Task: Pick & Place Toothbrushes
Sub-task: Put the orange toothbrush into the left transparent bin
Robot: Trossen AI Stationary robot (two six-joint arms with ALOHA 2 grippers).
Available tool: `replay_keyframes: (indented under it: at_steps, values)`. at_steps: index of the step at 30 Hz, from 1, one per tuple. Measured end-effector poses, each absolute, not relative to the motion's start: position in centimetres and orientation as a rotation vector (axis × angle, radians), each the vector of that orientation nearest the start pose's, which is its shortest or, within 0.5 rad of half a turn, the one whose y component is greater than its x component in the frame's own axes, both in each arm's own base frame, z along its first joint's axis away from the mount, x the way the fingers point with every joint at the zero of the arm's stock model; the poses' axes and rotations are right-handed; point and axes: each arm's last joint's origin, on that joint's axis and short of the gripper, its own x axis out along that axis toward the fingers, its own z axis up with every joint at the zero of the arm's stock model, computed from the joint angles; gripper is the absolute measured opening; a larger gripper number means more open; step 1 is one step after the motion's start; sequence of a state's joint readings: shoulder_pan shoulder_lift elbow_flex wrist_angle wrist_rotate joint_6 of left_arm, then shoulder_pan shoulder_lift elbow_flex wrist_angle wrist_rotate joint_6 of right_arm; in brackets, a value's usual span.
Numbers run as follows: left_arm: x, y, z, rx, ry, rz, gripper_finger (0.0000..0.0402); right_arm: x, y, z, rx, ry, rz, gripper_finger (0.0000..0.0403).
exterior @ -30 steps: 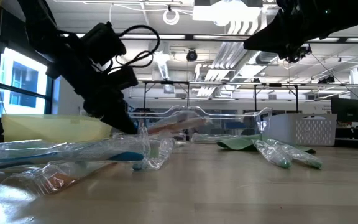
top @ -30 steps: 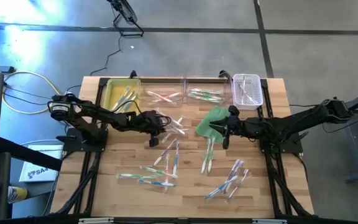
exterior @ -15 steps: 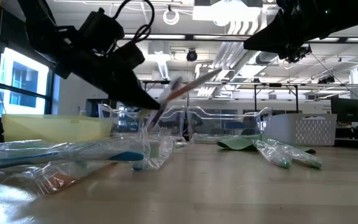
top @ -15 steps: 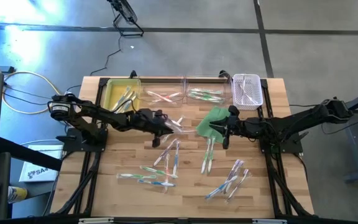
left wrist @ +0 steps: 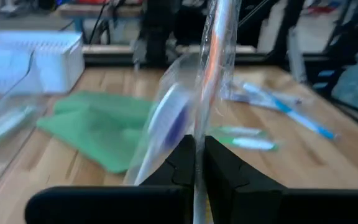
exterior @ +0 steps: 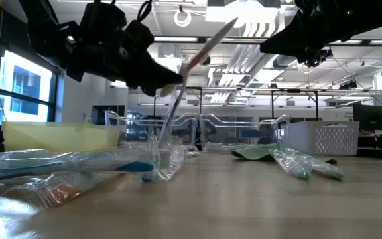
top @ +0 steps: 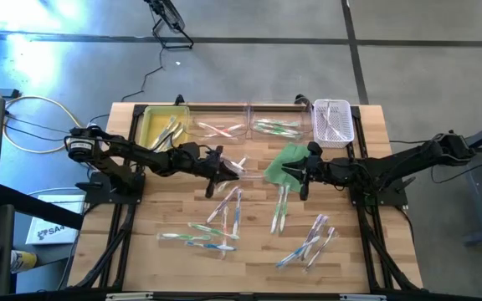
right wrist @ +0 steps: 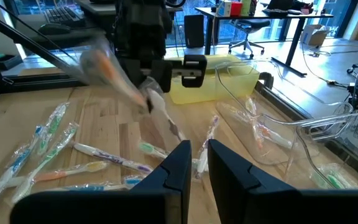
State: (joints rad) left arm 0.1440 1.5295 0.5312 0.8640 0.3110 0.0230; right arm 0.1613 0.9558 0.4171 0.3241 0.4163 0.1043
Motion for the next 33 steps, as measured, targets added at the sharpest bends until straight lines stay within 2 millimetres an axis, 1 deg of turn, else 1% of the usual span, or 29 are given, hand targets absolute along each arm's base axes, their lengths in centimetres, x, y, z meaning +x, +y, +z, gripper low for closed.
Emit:
replay_keyframes:
  at_steps: [10,19,24,29,33]
  values:
    - [28.6,3.0,19.4,0.018,-0.004,-0.241,0.0012,20.0,2.1,22.5,0.039,0.193,-0.264,0.0045]
    - [28.3,3.0,20.1,0.024,-0.023,-0.242,0.0012,20.0,2.1,22.5,0.039,0.193,-0.264,0.0045]
    - [27.8,2.9,21.3,0.053,-0.068,-0.241,0.0012,20.0,2.1,22.5,0.039,0.193,-0.264,0.0045]
    - [27.2,3.0,22.7,0.091,-0.119,-0.222,0.0012,20.0,2.1,22.5,0.039,0.193,-0.264,0.0045]
    - [26.5,3.8,23.2,0.104,-0.083,-0.145,0.0012,20.0,2.1,22.5,0.039,0.193,-0.264,0.0045]
